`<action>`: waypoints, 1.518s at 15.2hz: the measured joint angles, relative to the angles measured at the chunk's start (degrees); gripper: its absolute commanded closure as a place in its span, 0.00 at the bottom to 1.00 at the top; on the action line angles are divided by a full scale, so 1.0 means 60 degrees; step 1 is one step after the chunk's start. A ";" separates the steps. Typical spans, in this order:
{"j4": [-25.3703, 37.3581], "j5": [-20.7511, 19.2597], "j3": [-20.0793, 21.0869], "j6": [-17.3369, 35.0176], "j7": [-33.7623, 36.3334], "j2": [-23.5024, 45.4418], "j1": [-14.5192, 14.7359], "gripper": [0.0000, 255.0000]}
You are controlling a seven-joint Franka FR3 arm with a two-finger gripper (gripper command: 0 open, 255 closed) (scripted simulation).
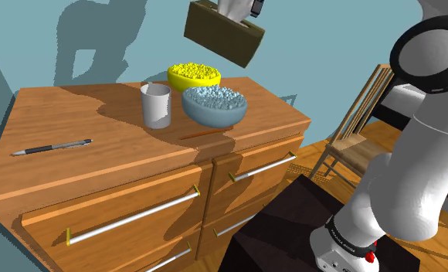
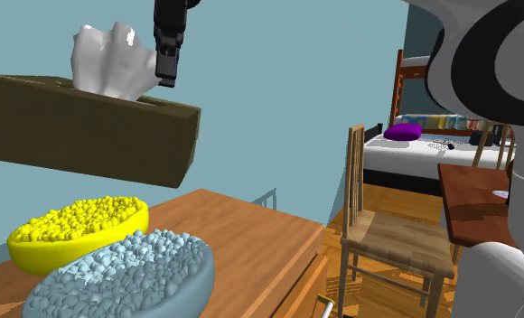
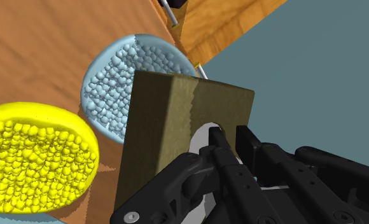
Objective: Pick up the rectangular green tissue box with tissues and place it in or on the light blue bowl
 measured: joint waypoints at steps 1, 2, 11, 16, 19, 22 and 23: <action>0.0119 0.0041 0.0103 0.0033 0.0280 0.0039 0.0144 1.00; 0.0381 0.0133 0.0199 -0.0002 0.0582 0.0159 0.0258 1.00; -0.1872 -0.0545 0.0488 0.1473 0.0581 -0.0805 0.0894 1.00; -0.3371 -0.0894 0.0598 0.2368 0.0342 -0.1428 0.1034 1.00; -0.4109 -0.1034 0.0665 0.2833 0.0244 -0.1714 0.1088 1.00; -0.4718 -0.1131 0.0706 0.3239 0.0133 -0.1916 0.1113 1.00; -0.4920 -0.1157 0.0719 0.3397 0.0088 -0.1957 0.1120 1.00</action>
